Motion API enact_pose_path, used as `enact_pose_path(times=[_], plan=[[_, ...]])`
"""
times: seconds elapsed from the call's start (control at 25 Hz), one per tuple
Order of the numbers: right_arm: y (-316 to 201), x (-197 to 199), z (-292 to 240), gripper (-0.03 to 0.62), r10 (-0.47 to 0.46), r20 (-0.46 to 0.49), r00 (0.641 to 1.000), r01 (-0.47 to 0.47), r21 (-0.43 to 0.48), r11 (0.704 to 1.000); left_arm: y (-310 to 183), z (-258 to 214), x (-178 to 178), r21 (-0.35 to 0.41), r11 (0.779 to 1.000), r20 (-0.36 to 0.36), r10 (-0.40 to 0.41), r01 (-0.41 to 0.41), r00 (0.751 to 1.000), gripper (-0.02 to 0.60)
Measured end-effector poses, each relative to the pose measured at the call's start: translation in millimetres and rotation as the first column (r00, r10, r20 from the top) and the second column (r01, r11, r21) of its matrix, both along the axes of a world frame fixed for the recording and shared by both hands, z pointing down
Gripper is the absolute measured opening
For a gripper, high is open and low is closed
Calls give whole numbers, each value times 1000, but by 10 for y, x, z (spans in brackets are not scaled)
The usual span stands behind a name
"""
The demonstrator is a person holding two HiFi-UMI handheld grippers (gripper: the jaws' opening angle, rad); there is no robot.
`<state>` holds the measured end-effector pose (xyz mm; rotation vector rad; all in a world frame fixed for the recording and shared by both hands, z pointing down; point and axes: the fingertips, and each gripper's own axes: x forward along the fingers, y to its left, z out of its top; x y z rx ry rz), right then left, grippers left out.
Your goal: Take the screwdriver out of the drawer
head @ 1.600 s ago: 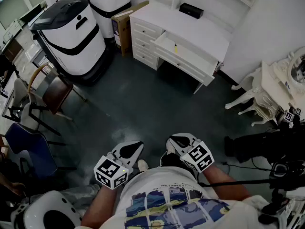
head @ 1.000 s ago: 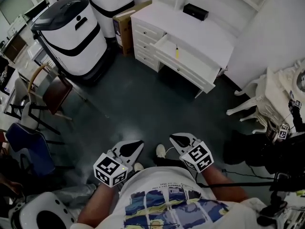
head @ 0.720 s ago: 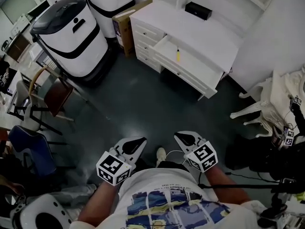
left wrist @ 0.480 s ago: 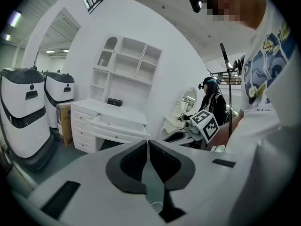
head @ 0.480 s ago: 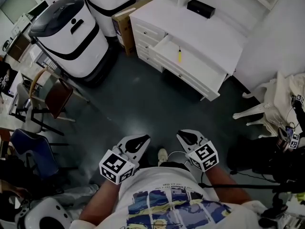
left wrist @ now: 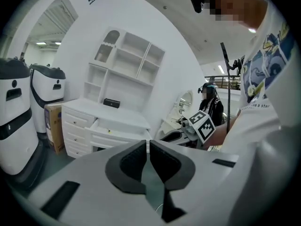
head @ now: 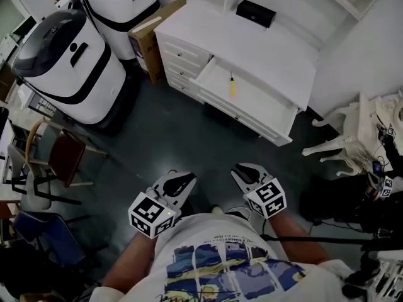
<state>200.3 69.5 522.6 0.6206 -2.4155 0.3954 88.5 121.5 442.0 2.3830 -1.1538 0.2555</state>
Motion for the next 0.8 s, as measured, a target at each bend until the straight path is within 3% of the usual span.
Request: enact_pose_path(times=[0.4, 0.56, 0.8], plan=[[-1097, -741, -14, 83, 152, -62, 986, -150, 40, 988, -745, -51, -1063, -2, 990, -28, 139, -139, 990, 14], [-1462, -759, 82, 81, 201, -97, 975, -198, 38, 979, -907, 12, -1302, -23, 986, -34, 164, -165, 986, 14], [-2173, -571, 429, 81, 268, -155, 951, -270, 9, 963, -1276, 64, -1376, -39, 988, -48, 150, -152, 988, 14]])
